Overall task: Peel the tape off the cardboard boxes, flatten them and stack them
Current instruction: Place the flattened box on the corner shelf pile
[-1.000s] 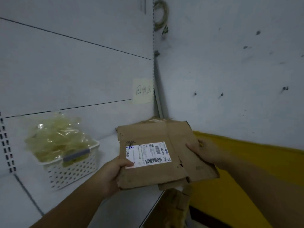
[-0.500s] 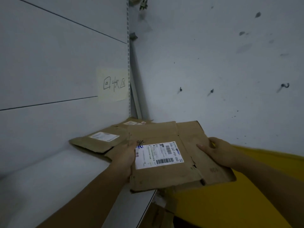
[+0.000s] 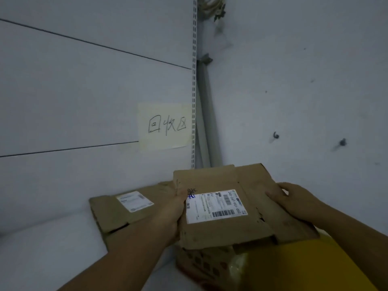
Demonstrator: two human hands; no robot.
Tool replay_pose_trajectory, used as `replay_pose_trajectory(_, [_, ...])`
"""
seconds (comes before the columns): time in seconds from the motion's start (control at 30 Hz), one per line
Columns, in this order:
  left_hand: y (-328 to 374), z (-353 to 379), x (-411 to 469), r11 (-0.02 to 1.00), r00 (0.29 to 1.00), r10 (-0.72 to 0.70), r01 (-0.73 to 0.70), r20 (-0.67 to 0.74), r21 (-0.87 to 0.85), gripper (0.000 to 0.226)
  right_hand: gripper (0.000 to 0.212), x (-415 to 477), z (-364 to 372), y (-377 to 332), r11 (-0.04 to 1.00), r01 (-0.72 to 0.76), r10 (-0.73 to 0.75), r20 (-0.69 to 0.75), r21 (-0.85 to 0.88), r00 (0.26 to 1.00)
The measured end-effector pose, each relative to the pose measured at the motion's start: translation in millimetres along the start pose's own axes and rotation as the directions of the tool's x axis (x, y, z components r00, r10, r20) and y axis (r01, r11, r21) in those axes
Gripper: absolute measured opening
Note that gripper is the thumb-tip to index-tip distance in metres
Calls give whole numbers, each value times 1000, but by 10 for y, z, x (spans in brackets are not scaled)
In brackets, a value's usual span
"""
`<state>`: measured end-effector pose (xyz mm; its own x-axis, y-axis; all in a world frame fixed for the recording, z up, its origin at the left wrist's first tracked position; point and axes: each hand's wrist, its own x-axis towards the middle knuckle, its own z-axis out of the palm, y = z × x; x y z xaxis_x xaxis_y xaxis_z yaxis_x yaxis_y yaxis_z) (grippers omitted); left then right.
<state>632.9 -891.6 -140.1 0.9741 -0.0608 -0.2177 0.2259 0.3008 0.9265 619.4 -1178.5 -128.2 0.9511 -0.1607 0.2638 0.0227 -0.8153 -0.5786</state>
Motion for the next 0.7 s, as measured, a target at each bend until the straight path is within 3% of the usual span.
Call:
replay_pose_trajectory(0.13, [73,-307,211,990,959,105,-75,-264,121,28,34,573,450,-168,994,78,-80,31,77,996])
replay_pose_trajectory(0.3, [288,-806,463,968,859,239,-176,-453,178,20,34,1250,1184,-573,976,170,-189,139,138,972])
replay_pose_trajectory(0.4, [375,-1009,640,962,802,268,-195,-534,191,74,24,1605,1494,-787,963,204,-232,153,176,961])
replay_pose_trajectory(0.5, [418,-1086,886,916,729,354,-145,-585,374,83,26,1844,1748,-902,961,246,-263,150,125,953])
replay_pose_trajectory(0.53, [431,-1087,960,837,697,444,-98,-563,539,79,27,1908,1818,-921,958,271,-283,140,97,949])
replay_pose_trajectory(0.6, [406,-1094,1099,444,722,601,55,-343,894,64,29,2007,1945,-939,925,380,-376,105,-25,921])
replay_pose_trajectory(0.63, [352,-1100,1169,263,771,591,94,-237,960,60,29,2045,2013,-943,881,462,-454,95,-104,886])
replay_pose_trajectory(0.7, [164,-1157,1338,105,846,486,193,-220,976,62,32,2108,2197,-933,774,614,-598,142,-151,789])
